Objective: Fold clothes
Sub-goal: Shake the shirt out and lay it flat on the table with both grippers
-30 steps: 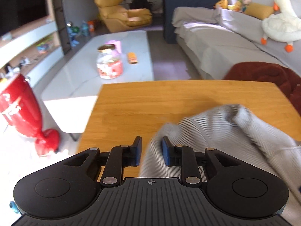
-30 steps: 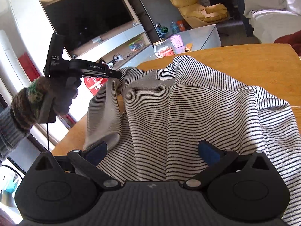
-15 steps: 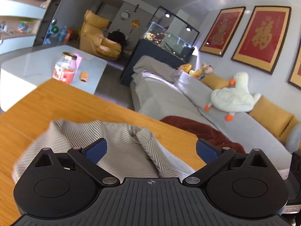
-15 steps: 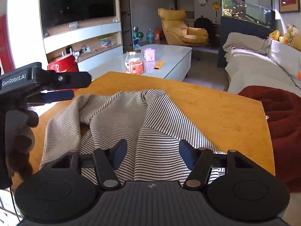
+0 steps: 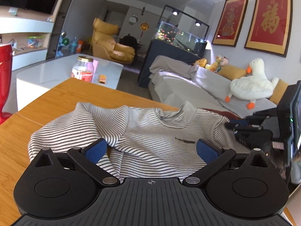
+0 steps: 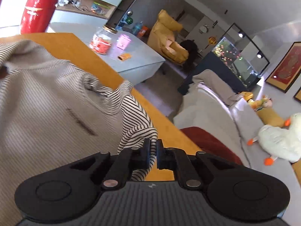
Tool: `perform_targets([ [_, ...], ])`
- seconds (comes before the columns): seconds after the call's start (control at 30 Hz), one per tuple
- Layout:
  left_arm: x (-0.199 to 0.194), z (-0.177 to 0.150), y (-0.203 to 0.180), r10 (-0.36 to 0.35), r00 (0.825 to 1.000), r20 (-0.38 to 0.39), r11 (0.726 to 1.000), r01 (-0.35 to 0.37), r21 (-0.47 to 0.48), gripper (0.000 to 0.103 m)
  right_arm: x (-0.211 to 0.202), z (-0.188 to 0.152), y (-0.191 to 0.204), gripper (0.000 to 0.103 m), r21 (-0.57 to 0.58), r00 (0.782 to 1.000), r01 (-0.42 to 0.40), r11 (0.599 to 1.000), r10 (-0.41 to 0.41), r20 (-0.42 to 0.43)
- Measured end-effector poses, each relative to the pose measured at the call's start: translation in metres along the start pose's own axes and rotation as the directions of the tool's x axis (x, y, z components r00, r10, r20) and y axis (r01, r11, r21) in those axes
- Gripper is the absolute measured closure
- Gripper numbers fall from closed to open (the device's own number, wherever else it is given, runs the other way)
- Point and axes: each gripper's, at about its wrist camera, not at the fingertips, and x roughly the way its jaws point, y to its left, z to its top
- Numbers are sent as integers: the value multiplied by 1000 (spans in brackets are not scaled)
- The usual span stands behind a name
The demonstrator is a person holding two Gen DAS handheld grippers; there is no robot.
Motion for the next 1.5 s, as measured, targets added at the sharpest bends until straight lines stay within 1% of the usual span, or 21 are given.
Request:
perform_targets([
  [0.13, -6, 2, 3, 50, 999, 12, 999, -50, 7, 0, 49, 15, -23, 98, 4, 996, 71, 997, -70, -53],
  [0.23, -7, -1, 0, 73, 997, 4, 997, -73, 21, 0, 82, 7, -21, 98, -66, 984, 108, 992, -116, -132],
  [0.3, -6, -2, -1, 79, 997, -4, 996, -79, 29, 0, 83, 5, -33, 98, -34, 978, 129, 991, -133, -163],
  [0.37, -9, -3, 1, 77, 997, -2, 997, -77, 28, 0, 64, 7, -49, 95, 39, 980, 131, 991, -123, -153],
  [0.43, -8, -2, 2, 73, 997, -12, 997, -73, 21, 0, 15, 8, -64, 84, 126, 996, 31, 992, -20, -91],
  [0.47, -7, -3, 3, 69, 997, -19, 998, -68, 18, 0, -12, 6, -69, 69, 158, 997, -35, 987, 44, -56],
  [0.5, -7, -4, 6, 63, 998, -24, 998, -63, 14, 0, -38, 2, -69, 55, 167, 993, -105, 980, 111, -29],
  [0.53, -7, -4, 6, 61, 998, -27, 998, -60, 11, 0, -64, -4, -67, 52, 168, 984, -176, 970, 179, -4],
  [0.57, -7, -4, 7, 59, 998, -29, 998, -59, 8, 0, -91, -12, -61, 50, 150, 970, -243, 958, 244, 10],
  [0.67, -6, -4, 8, 58, 998, -36, 998, -58, 2, 0, -144, -37, -35, 50, 123, 930, -362, 924, 367, -13],
  [0.77, -5, -4, 7, 60, 997, -42, 998, -60, 7, 0, -172, -63, -4, 50, 163, 870, -477, 864, 490, -52],
  [0.87, -4, -4, 5, 69, 996, -48, 997, -68, 20, 0, -182, -81, 32, 50, 127, 848, -512, 850, 524, -87],
  [0.93, -4, -4, 4, 68, 996, -53, 998, -67, 21, 0, -183, -93, 51, 51, 86, 854, -501, 861, 508, -112],
  [0.97, -4, -3, 5, 60, 996, -59, 998, -59, 12, 0, -183, -96, 54, 51, 65, 869, -479, 876, 483, -111],
  [1.0, -4, -2, 6, 46, 997, -68, 999, -46, 0, 0, -181, -95, 49, 68, 63, 881, -456, 888, 460, -107],
  [1.07, -5, 2, 11, -5, 996, -94, 999, 2, -34, 0, -178, -91, 37, 93, 66, 906, -407, 911, 412, -94],
  [1.17, -11, 10, 17, -54, 991, -125, 997, 46, -67, 0, -170, -77, -15, 93, 143, 950, -300, 943, 309, -45],
  [1.27, -23, 20, 20, -63, 991, -116, 997, 57, -47, 0, -157, -57, -98, 93, 258, 988, -146, 955, 153, -6],
  [1.37, -35, 29, 24, -48, 993, -106, 999, 47, -9, 0, -138, -47, -177, 93, 366, 1000, -3, 931, 11, -18],
  [1.47, -43, 32, 31, -12, 993, -116, 1000, 15, 19, 0, -112, -52, -236, 93, 428, 992, 126, 895, -106, -69],
  [1.5, -46, 32, 34, 4, 993, -121, 999, 0, 33, 0, -101, -56, -250, 93, 450, 988, 151, 880, -122, -93],
])
